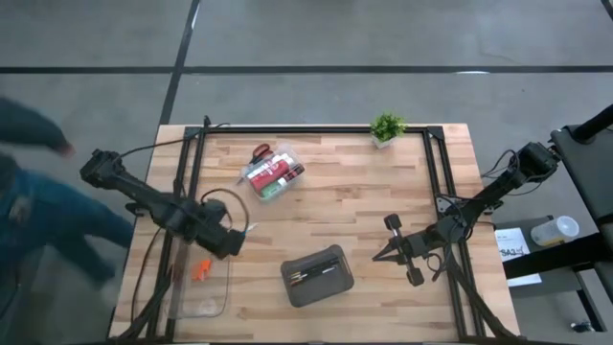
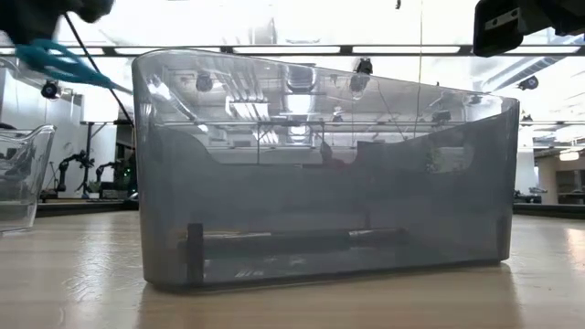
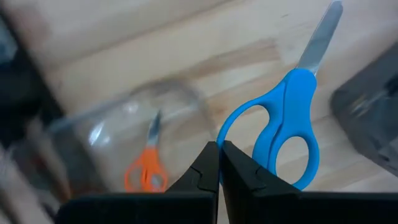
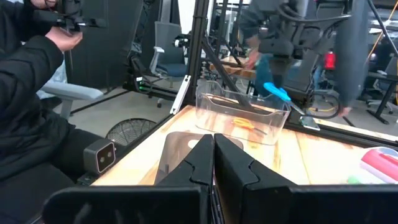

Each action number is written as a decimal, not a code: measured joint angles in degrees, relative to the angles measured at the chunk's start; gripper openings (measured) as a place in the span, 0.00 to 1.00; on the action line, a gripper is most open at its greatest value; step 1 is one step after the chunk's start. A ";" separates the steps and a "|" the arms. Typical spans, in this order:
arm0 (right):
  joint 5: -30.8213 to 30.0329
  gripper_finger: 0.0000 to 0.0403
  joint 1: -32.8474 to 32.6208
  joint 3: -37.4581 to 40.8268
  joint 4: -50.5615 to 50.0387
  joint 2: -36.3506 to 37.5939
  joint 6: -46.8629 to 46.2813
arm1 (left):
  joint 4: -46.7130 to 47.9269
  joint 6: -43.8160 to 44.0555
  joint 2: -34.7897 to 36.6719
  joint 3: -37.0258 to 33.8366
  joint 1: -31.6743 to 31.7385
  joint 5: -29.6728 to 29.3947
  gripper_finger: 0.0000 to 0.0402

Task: Pick & Place Paint Supplies
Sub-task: Put the blue scissors into the bottom transparent bin, then adjust the top transparent bin on the table

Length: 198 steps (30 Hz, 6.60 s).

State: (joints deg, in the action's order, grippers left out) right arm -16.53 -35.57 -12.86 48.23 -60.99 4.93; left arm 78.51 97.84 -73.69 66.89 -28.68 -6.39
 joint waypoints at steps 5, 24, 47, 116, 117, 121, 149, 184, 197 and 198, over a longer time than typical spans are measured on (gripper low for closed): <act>0.00 0.02 0.00 0.01 0.00 0.00 0.02 | 3.20 14.68 0.00 0.37 -7.93 3.52 0.02; 0.00 0.02 -0.03 0.00 0.02 -0.02 0.00 | 0.16 43.44 -1.51 0.37 -27.72 9.50 0.02; 0.00 0.02 0.02 0.00 0.02 0.00 0.00 | -7.97 58.66 -11.06 -6.99 -27.85 10.51 0.02; 0.00 0.02 0.02 0.00 0.00 0.00 0.00 | -4.41 1.21 15.82 -12.91 -2.57 -31.07 0.33; 0.00 0.02 0.02 0.00 0.02 0.00 0.00 | -5.78 -2.01 16.07 -12.91 -0.49 -32.51 0.33; 0.01 0.02 0.01 0.00 0.01 -0.01 0.00 | -9.02 -13.38 15.83 -12.91 11.90 -32.65 0.33; 0.00 0.02 -0.04 0.02 0.00 0.00 0.02 | -34.68 -53.04 -6.25 -17.66 57.50 0.41 0.33; 0.00 0.02 0.01 0.01 0.00 -0.01 0.00 | -25.28 -50.30 -6.32 -14.82 55.60 -4.11 0.33; 0.00 0.02 -0.04 0.00 0.02 0.00 0.00 | -39.46 -52.39 -8.29 -19.14 54.91 -1.92 0.33; 0.00 0.02 -0.04 0.00 0.01 -0.02 0.01 | -40.54 -52.37 -8.87 -19.26 54.72 -1.06 0.33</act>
State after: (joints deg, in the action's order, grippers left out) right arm -16.53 -35.62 -12.86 48.24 -61.01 4.94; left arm 37.97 45.47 -82.56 47.63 26.04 -7.46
